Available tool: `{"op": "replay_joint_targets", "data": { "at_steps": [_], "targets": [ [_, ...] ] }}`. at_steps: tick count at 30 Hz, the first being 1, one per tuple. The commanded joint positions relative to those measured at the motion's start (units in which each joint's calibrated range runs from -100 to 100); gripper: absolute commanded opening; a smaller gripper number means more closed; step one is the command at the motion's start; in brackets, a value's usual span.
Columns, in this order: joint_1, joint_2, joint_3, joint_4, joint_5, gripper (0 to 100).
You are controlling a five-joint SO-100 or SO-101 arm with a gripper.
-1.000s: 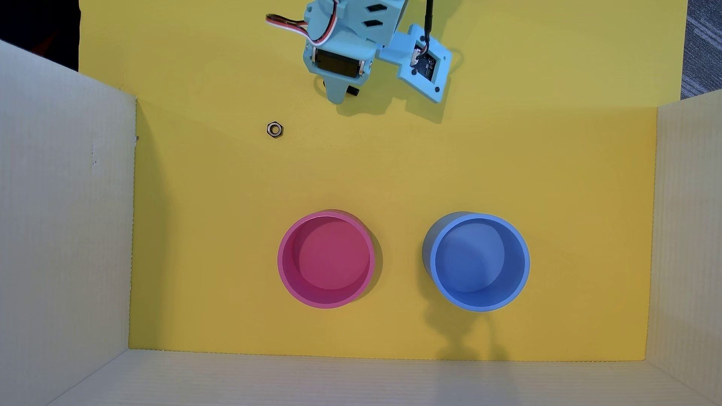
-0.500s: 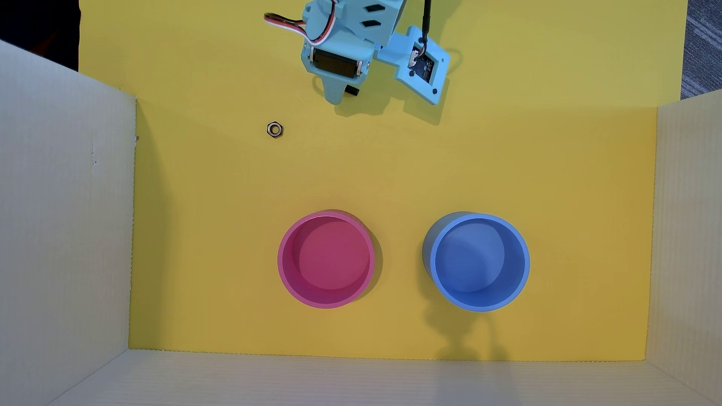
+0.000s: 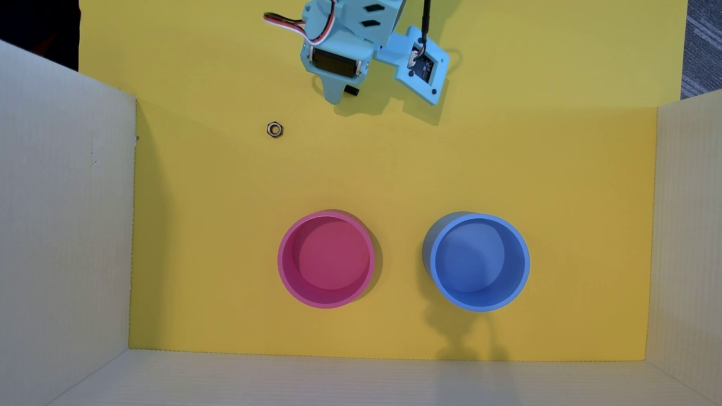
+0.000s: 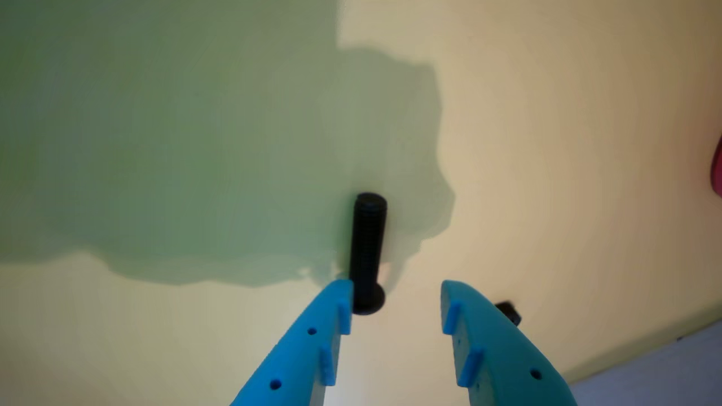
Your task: Pick up the bolt and place it in the pink box
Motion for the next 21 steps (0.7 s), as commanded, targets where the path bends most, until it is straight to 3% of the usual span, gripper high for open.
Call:
{"op": "replay_joint_targets", "data": {
  "at_steps": [1,21],
  "targets": [
    [0.5,0.5,-0.6,0.3,-0.9,12],
    [0.6,15.6,-9.7,1.9,-0.9,10]
  ]
}}
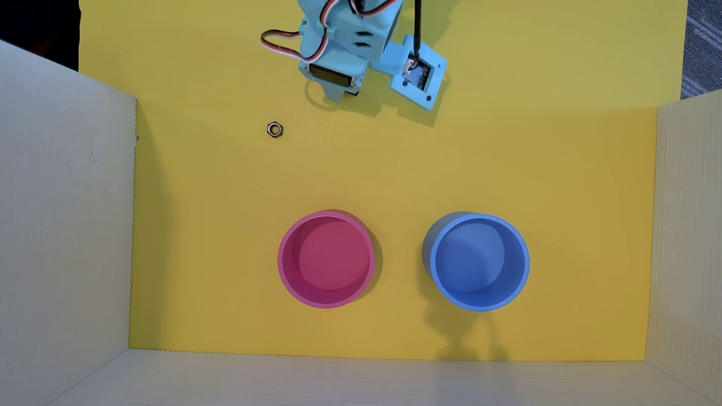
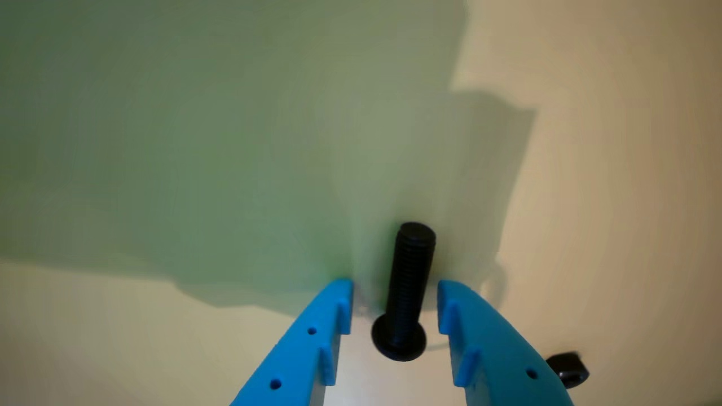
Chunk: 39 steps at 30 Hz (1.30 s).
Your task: Pick up the bolt and place it in the pink box
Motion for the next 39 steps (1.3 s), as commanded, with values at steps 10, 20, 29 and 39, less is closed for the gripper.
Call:
{"op": "replay_joint_targets", "data": {
  "at_steps": [10,20,29,39],
  "targets": [
    [0.7,4.9,-5.0,0.5,-0.1,1],
    [-0.1,-8.7,-7.9,1.4,-0.7,1],
    [-0.1,-13.7,-24.2,12.4,-1.7,1],
    [-6.5,4.7,-51.4,19.9,-4.6,1]
  ]
}}
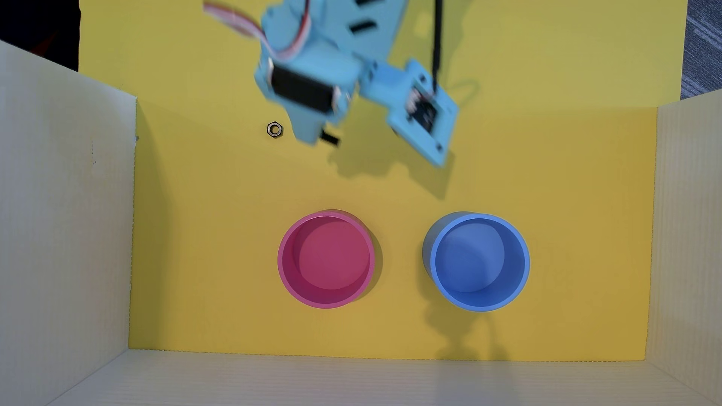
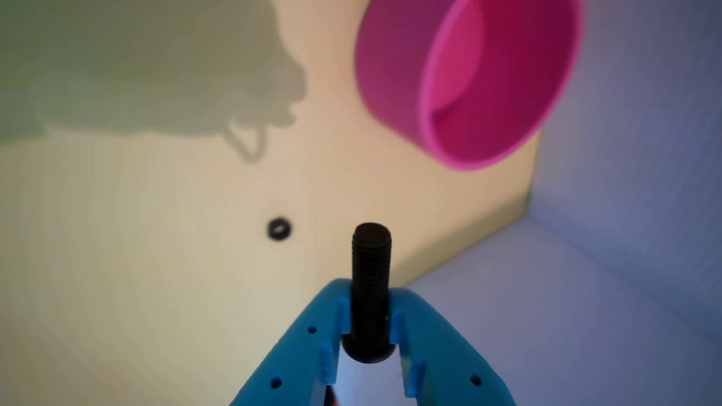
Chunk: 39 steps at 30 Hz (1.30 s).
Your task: Pick up the bolt and place it in the pink box
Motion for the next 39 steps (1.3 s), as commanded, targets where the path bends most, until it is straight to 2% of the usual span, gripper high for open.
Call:
{"op": "replay_joint_targets", "data": {
  "at_steps": [1,19,32,39],
  "targets": [
    [-2.2,6.4,-10.8,0.8,-0.8,1],
    [-3.2,36.5,-37.0,0.9,-1.3,1],
    [-5.5,44.4,-47.9,6.4,-3.1,2],
    [-5.7,44.6,-49.4,9.1,-3.3,19]
  ]
}}
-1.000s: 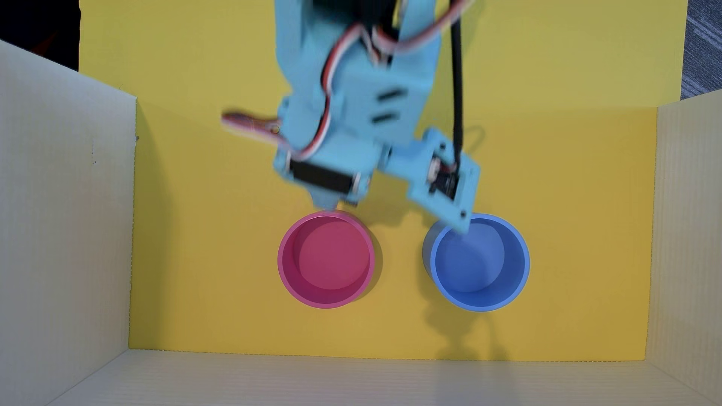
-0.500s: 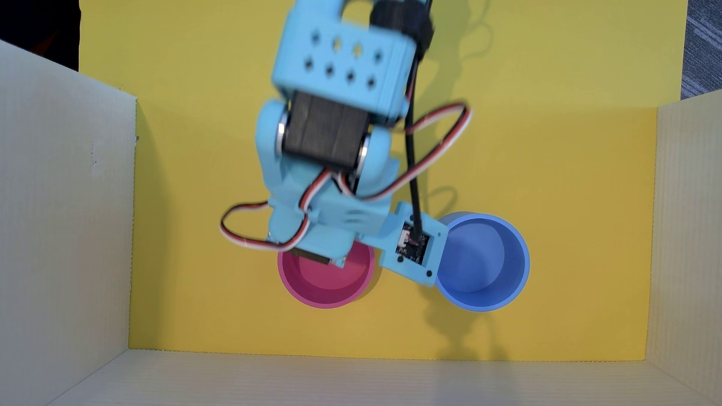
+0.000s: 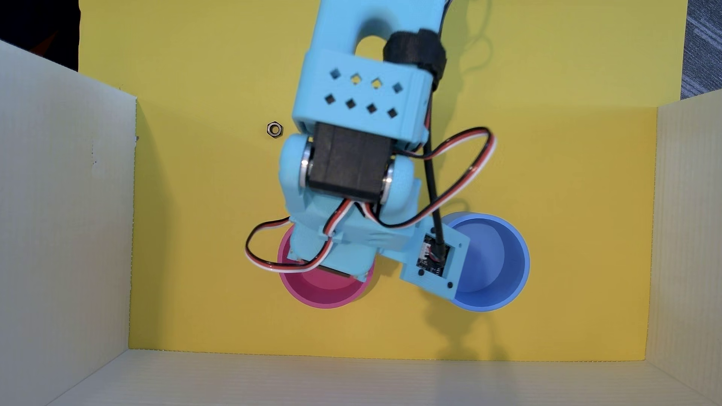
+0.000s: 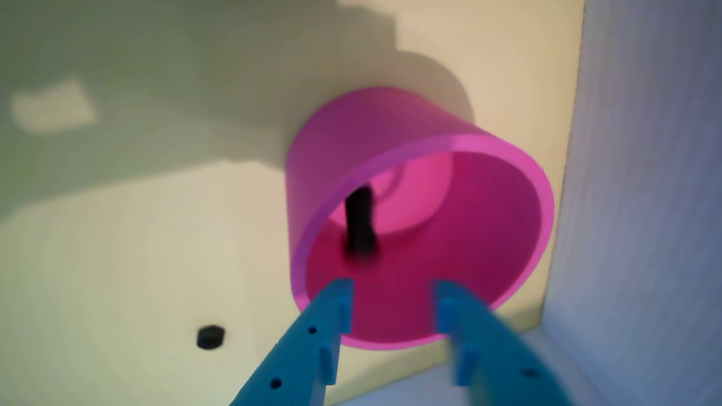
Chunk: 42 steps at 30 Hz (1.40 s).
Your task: Pick up the bolt and place it in the pink box
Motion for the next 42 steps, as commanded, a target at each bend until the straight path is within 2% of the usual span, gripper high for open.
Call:
{"op": "replay_joint_targets", "data": {
  "at_steps": [1,6,11,15,24,34,39,42],
  "targets": [
    [0.1,-0.6,-2.7,0.4,-0.1,18],
    [0.4,-1.2,-2.1,3.0,-0.2,0],
    [0.2,-4.9,-1.5,8.8,0.3,1],
    [-0.4,-15.5,8.0,8.3,0.3,1],
    [-0.3,-48.9,41.8,-5.9,0.3,1],
    [-4.0,-76.3,86.9,-25.2,-0.2,1],
    [-4.3,-90.4,101.4,-34.1,-0.3,1],
    [-5.0,-99.0,106.6,-35.4,-2.7,1]
  ]
}}
